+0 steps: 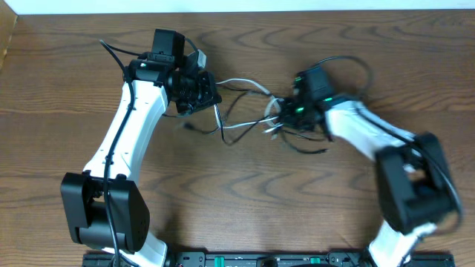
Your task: Untangle cables
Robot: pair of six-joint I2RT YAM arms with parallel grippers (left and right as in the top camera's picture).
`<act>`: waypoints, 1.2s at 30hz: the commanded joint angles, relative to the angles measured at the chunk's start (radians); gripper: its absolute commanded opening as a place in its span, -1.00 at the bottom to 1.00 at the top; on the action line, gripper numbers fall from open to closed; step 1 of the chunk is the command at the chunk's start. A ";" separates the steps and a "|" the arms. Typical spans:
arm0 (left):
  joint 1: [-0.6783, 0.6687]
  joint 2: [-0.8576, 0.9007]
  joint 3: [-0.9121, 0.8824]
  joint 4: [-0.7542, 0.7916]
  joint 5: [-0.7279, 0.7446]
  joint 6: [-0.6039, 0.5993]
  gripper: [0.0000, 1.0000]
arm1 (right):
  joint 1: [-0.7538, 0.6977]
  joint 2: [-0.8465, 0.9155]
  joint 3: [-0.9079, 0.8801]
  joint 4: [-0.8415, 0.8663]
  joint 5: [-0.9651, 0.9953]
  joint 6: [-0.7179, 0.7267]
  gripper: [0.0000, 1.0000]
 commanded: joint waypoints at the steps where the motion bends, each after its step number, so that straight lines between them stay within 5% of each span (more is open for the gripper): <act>1: 0.007 0.004 0.008 0.010 -0.011 0.010 -0.85 | -0.074 -0.171 0.006 -0.086 0.012 -0.129 -0.98; 6: 0.007 0.004 0.008 0.021 -0.016 0.010 -0.85 | -0.142 -0.285 0.006 -0.208 -0.075 -0.304 -0.98; 11: 0.012 0.004 0.008 0.020 -0.034 0.015 -0.85 | -0.155 -0.290 0.006 -0.274 -0.473 -0.780 -0.98; 16: 0.012 0.005 0.008 -0.008 -0.045 0.054 -0.85 | -0.178 -0.290 0.006 -0.393 -0.566 -1.057 -0.98; 20: 0.011 0.005 0.008 -0.041 -0.048 0.085 -0.70 | -0.189 -0.290 0.006 -0.360 -0.460 -0.949 -0.98; 21: 0.011 0.005 0.008 -0.045 -0.047 0.085 -0.51 | -0.188 -0.290 0.006 -0.325 -0.303 -0.762 -0.98; 23: 0.008 0.005 0.008 -0.046 -0.039 0.085 -0.21 | -0.186 -0.290 0.006 -0.304 -0.234 -0.676 -0.98; 29: -0.007 0.005 0.008 -0.040 0.072 0.131 0.31 | -0.143 -0.290 0.006 -0.395 -0.626 -1.093 -0.98; 36: -0.014 0.005 0.008 0.088 0.349 0.190 0.37 | -0.124 -0.290 0.005 -0.493 -0.587 -1.180 -0.98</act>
